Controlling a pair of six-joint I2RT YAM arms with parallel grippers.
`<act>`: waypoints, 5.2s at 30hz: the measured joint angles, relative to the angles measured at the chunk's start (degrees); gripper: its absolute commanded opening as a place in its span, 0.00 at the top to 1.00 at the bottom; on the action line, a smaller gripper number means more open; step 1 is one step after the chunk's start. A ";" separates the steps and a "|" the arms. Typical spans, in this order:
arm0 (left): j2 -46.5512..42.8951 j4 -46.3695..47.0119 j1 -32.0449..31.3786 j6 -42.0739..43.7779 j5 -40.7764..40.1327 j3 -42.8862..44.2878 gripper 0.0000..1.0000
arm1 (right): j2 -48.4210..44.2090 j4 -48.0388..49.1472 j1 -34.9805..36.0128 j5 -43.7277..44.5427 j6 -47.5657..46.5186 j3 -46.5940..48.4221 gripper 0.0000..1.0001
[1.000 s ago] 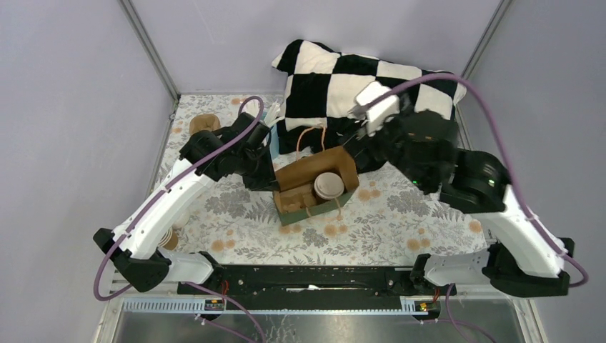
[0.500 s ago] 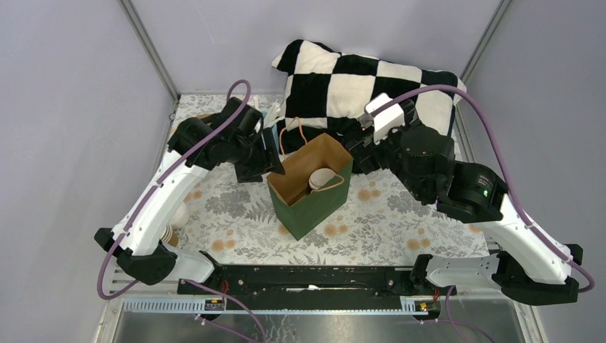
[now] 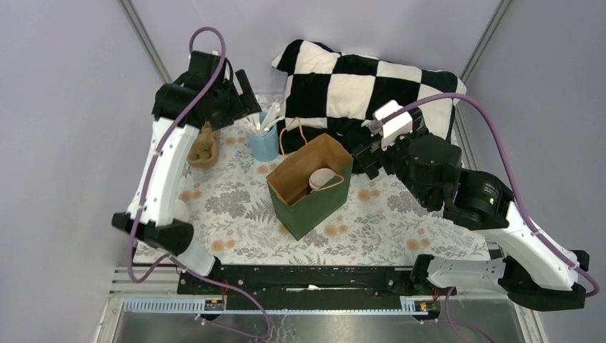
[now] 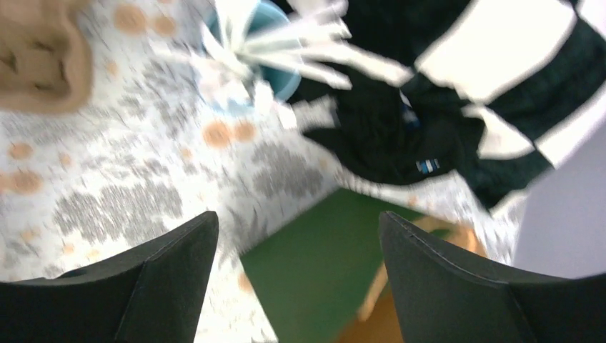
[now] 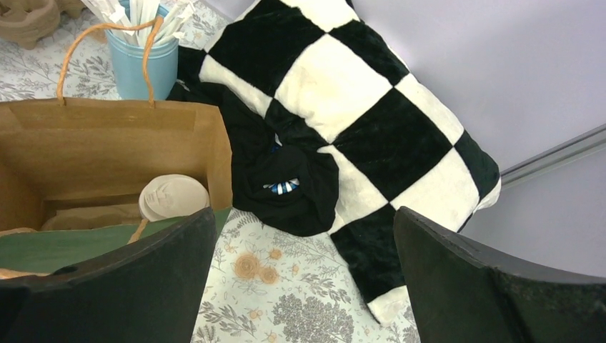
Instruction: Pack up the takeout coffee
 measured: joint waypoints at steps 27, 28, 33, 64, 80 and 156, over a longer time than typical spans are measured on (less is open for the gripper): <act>19.26 18.32 -5.16 12.35 -12.90 -5.25 0.53 | -0.50 1.27 -7.87 1.99 1.55 -8.79 0.00; 19.96 17.94 -5.20 12.33 -13.53 -5.25 0.53 | -0.39 1.25 -7.96 1.81 1.51 -8.76 0.00; 21.92 15.39 -5.68 12.35 -16.17 -5.29 0.55 | 0.15 1.22 -8.13 0.96 1.42 -8.48 0.00; 23.21 10.34 -5.92 14.29 -20.92 -0.13 1.00 | 1.01 0.76 -8.13 -1.95 2.58 -7.93 0.00; 2.58 7.37 -5.92 17.20 -18.82 3.23 1.00 | -3.23 1.73 -8.13 -3.96 3.30 -10.64 0.00; -22.45 24.70 -10.25 16.41 1.03 -4.20 0.01 | -4.81 -0.90 -8.22 4.57 25.42 8.44 0.00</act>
